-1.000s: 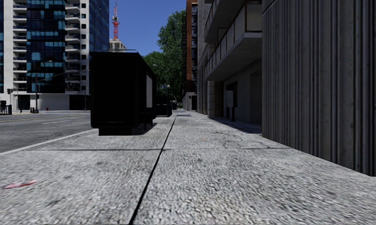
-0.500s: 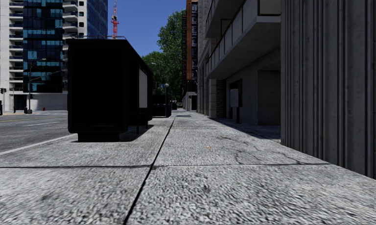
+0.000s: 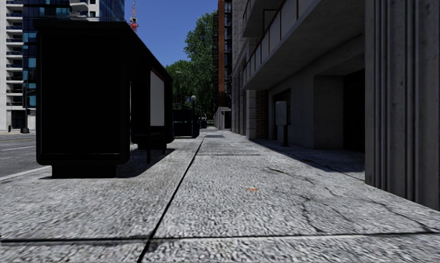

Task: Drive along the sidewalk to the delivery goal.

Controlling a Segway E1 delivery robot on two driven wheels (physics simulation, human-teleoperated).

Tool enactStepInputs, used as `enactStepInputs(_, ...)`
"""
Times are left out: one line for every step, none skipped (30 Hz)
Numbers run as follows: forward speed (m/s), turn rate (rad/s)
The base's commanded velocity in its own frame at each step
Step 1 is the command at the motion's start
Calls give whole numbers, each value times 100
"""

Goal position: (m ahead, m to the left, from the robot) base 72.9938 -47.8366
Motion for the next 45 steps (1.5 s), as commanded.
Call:
enactStepInputs(200,0)
enactStepInputs(200,0)
enactStepInputs(200,0)
enactStepInputs(200,0)
enactStepInputs(200,0)
enactStepInputs(200,0)
enactStepInputs(200,0)
enactStepInputs(200,0)
enactStepInputs(200,0)
enactStepInputs(200,0)
enactStepInputs(200,0)
enactStepInputs(200,0)
enactStepInputs(200,0)
enactStepInputs(200,0)
enactStepInputs(200,0)
enactStepInputs(200,0)
enactStepInputs(200,0)
enactStepInputs(200,0)
enactStepInputs(200,0)
enactStepInputs(200,0)
enactStepInputs(200,0)
enactStepInputs(200,0)
enactStepInputs(200,0)
enactStepInputs(200,0)
enactStepInputs(200,0)
enactStepInputs(200,0)
enactStepInputs(200,0)
enactStepInputs(200,0)
enactStepInputs(200,0)
enactStepInputs(200,0)
enactStepInputs(200,0)
enactStepInputs(200,0)
enactStepInputs(200,0)
enactStepInputs(200,0)
enactStepInputs(200,0)
enactStepInputs(200,0)
enactStepInputs(200,0)
enactStepInputs(200,0)
enactStepInputs(200,0)
enactStepInputs(200,0)
enactStepInputs(200,0)
enactStepInputs(200,0)
enactStepInputs(200,0)
enactStepInputs(200,0)
enactStepInputs(200,0)
